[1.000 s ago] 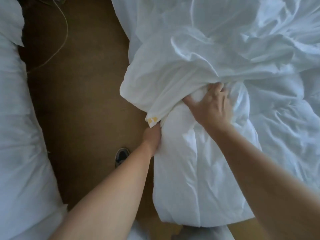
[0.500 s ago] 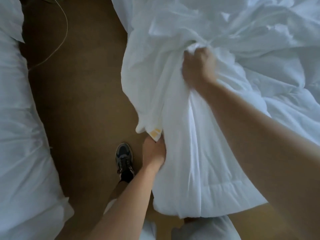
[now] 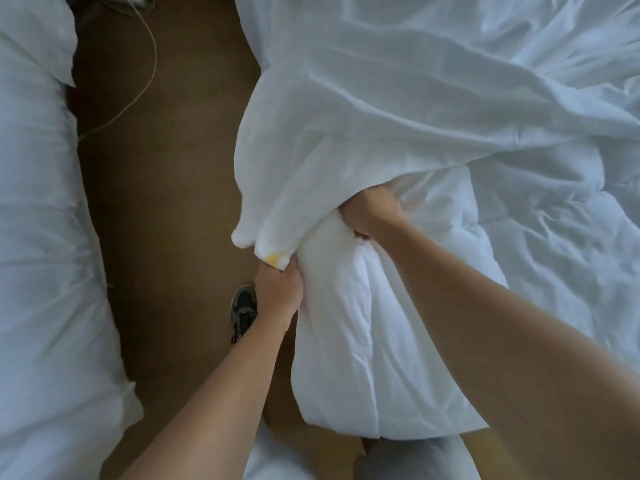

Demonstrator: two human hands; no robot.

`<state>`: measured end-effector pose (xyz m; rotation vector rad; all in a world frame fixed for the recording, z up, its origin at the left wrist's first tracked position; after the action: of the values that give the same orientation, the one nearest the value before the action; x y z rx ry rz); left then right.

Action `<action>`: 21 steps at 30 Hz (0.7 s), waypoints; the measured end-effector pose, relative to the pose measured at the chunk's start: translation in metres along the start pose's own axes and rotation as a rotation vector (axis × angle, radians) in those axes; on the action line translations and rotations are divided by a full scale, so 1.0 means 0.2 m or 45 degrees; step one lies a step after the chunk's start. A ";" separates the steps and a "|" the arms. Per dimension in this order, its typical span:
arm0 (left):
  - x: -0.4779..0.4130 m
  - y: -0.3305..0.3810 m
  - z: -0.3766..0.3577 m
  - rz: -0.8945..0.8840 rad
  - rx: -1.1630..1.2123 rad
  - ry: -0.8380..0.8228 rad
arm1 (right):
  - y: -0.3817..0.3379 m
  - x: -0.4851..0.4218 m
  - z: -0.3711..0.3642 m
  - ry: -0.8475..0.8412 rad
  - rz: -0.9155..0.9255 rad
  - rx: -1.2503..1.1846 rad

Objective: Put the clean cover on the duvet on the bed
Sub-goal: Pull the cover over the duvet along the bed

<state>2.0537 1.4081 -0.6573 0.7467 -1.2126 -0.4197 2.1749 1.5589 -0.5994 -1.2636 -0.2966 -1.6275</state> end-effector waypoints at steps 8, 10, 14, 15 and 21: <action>0.08 -0.13 -0.05 0.015 0.208 -0.538 | -0.22 0.06 -0.04 -0.282 0.296 -0.822; 0.14 -0.18 -0.08 -0.002 0.172 -0.583 | -0.21 0.07 -0.04 -0.287 0.377 -0.862; 0.19 -0.22 -0.08 0.245 0.070 -0.544 | -0.04 0.11 -0.15 -0.438 0.253 -0.853; 0.18 -0.23 -0.07 0.305 0.070 -0.505 | 0.05 0.14 -0.16 -0.354 0.213 -0.786; 0.28 -0.39 -0.10 0.253 -0.258 -0.226 | 0.38 0.08 0.23 -0.181 0.489 -1.903</action>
<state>2.0966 1.3235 -0.6780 0.4170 -1.3736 -0.4427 2.2638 1.5470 -0.5936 -2.2827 1.2462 -1.2989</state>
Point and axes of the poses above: each hand's wrist, its own x-axis away from the middle knuckle, its own z-axis out of the back of the hand, y = z × x, the point moved 3 cm from there along -x, towards the middle knuckle, and after that the axes turned 14 degrees about -y, right-handed, at the moved point
